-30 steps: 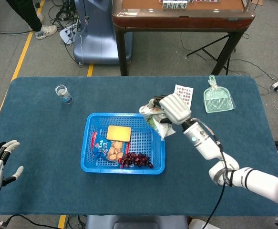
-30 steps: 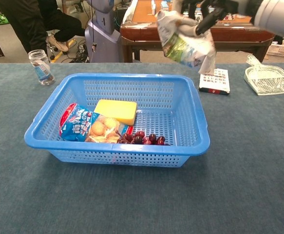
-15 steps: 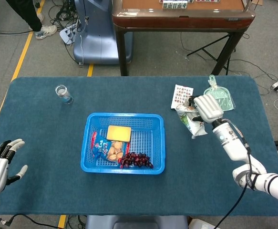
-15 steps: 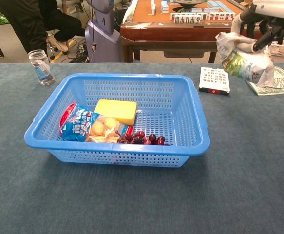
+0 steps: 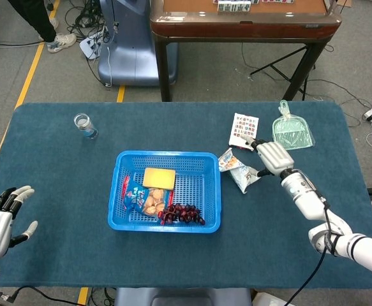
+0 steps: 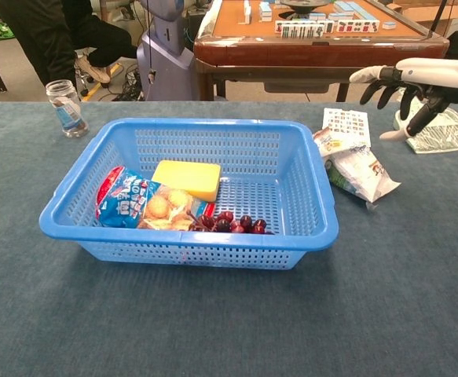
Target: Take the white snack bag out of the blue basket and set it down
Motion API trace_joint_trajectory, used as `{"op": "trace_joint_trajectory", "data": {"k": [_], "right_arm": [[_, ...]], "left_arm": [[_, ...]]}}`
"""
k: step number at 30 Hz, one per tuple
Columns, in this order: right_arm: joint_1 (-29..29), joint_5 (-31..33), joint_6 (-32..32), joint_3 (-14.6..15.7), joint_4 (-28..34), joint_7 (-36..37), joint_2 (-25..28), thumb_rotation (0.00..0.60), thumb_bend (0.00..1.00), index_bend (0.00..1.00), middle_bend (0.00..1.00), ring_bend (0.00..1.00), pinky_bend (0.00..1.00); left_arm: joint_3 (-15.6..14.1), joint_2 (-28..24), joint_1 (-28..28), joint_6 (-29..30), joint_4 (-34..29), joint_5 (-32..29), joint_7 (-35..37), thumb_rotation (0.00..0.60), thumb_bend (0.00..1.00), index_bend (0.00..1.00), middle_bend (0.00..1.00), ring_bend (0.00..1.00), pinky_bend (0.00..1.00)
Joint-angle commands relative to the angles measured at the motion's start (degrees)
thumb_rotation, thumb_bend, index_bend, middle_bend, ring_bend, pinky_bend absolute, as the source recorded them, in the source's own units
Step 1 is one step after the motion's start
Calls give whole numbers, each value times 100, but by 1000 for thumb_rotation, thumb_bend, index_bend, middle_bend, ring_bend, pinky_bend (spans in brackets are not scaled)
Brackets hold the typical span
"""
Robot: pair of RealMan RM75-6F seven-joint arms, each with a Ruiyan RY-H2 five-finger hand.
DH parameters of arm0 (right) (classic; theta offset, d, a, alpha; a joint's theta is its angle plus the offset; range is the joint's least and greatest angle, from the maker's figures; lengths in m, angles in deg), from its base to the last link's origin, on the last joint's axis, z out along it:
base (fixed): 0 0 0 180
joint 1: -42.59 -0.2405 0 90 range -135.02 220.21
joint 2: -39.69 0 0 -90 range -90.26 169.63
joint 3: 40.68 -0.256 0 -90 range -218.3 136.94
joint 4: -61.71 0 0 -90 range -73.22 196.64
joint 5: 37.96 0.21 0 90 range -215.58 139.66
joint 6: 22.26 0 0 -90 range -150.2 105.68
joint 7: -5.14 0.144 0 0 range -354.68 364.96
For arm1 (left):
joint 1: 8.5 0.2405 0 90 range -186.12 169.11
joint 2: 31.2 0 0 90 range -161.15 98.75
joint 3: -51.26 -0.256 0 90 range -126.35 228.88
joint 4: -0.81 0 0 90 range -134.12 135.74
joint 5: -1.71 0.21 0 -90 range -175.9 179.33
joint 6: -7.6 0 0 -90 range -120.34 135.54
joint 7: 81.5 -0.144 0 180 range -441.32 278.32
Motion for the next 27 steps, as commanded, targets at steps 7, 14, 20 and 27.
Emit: {"op": "trace_joint_trajectory", "data": {"k": [7,14,20,27], "right_arm": [[511,-129,-837,22,951,-320,739,600,163,0,103,112,261],[1479,15,-2100,215,1861,-1056,1261,600,188,51,244,165,261],[2287,-213,-3019,524,2260,-1192,1574,600,188,54,253,197,261],[3167,-341,-3909,847,2656,-1472,1792,600,188,54,266,207,261]], "left_arm": [[20,-15,-27,-22,40,-17,37,600,274,260,212,157,245],[12,16,-46,-96,126,-76,106,600,274,261,212,157,245],[-10,36,-89,-169,134,-54,75,600,274,261,212,157,245],[-32,78,-103,-198,54,-55,-30,600,274,263,212,157,245]]}}
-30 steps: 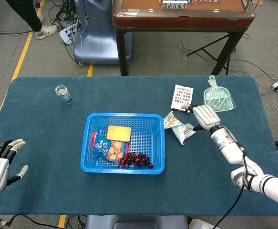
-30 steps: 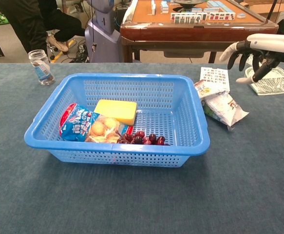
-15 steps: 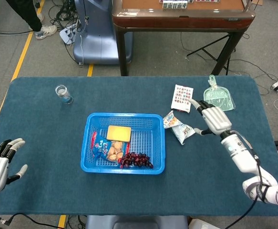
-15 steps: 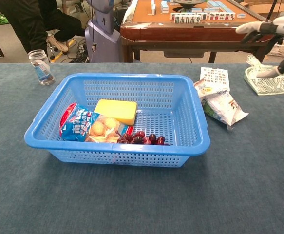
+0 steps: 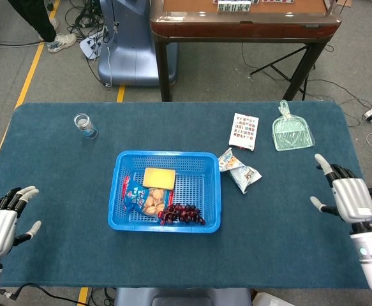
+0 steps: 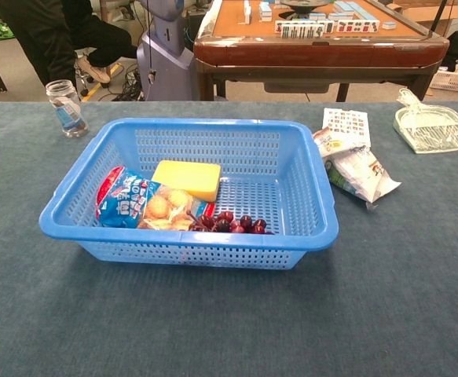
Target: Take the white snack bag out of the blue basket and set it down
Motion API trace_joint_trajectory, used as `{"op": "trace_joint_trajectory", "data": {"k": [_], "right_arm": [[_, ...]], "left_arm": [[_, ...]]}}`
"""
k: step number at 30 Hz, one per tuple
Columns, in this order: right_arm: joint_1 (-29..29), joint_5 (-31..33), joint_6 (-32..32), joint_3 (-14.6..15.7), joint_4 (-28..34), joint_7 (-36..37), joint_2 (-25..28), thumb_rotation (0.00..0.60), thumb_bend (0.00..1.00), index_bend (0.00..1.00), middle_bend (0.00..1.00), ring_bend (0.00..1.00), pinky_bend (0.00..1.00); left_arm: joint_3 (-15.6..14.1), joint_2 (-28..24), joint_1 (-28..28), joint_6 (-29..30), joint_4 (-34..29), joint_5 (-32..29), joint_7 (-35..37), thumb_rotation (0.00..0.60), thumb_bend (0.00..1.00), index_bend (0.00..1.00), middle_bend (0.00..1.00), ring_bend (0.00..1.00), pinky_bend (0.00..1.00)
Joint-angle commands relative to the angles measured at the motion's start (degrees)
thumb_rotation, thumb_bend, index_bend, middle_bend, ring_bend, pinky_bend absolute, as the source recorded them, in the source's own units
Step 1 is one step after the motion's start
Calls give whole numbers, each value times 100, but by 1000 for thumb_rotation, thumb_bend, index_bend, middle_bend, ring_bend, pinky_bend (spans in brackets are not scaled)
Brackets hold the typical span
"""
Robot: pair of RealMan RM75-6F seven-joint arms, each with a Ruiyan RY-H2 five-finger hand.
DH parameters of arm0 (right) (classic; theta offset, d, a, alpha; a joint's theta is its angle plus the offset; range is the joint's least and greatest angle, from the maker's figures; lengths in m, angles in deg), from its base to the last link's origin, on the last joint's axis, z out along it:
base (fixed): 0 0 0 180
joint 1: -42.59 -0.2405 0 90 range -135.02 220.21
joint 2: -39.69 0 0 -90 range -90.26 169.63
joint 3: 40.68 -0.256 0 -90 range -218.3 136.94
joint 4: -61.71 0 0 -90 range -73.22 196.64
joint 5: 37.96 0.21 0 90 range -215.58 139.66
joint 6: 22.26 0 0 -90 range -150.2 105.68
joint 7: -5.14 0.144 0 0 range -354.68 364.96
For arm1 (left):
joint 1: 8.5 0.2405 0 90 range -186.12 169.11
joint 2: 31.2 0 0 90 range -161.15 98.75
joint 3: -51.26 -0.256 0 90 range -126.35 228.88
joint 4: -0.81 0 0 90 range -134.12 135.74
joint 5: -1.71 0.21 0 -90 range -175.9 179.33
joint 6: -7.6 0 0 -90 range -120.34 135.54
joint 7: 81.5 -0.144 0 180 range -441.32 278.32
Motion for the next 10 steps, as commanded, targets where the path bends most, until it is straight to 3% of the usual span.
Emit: {"op": "trace_joint_trajectory", "data": {"k": [1,10], "right_arm": [[511,-30,-455,217,279,-168,149,600,188,54,267,207,261],[1172,-160,-967,346,347,-19,121,600,188,71,269,207,261]], "left_arm": [[0,29,-2,16,-24,10,-23,600,274,263,212,157,245],[-17,74,32,126,-106,86,-93,600,274,265,212,157,245]]}}
